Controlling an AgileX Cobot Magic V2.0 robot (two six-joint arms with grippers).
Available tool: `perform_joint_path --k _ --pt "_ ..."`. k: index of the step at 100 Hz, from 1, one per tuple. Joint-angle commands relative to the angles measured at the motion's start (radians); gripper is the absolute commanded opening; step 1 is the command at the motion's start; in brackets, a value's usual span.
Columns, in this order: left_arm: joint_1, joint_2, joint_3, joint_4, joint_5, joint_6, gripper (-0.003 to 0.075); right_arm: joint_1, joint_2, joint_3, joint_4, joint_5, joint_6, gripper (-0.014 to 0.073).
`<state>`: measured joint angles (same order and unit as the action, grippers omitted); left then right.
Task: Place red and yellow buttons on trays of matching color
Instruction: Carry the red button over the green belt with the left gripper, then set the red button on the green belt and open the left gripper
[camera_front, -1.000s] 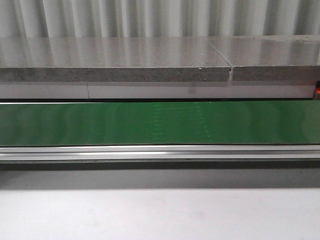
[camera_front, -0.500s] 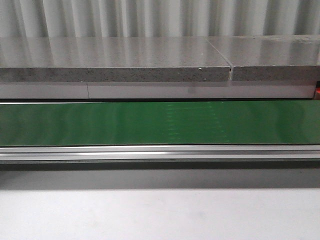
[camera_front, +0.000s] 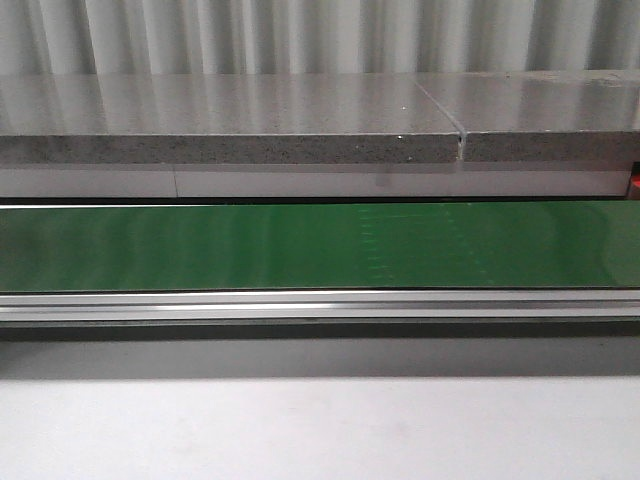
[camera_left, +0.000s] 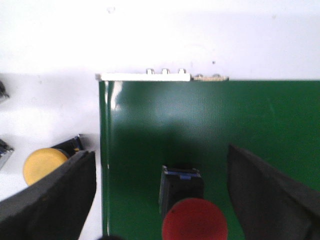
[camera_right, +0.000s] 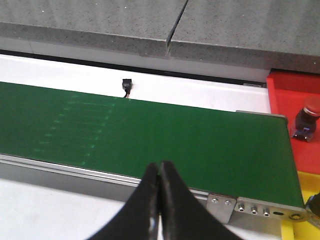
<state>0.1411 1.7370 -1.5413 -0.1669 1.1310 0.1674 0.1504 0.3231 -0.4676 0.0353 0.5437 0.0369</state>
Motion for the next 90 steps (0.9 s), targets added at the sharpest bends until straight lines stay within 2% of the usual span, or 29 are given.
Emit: perform_joint_path --k 1,34,49,90 --pt "0.033 -0.040 -0.071 -0.014 -0.015 -0.023 0.0526 -0.002 0.006 -0.024 -0.010 -0.073 -0.009 -0.0067" --pt "0.273 -0.012 -0.096 0.012 -0.004 -0.054 0.0526 -0.002 0.006 -0.024 -0.010 -0.073 -0.009 -0.0067" --pt "0.352 0.032 -0.098 0.007 -0.043 -0.054 0.0526 -0.002 0.006 -0.024 -0.010 -0.073 -0.009 -0.0067" --pt "0.363 0.195 -0.195 -0.007 -0.083 -0.044 0.0526 -0.002 0.006 -0.024 -0.010 -0.073 -0.009 -0.0067"
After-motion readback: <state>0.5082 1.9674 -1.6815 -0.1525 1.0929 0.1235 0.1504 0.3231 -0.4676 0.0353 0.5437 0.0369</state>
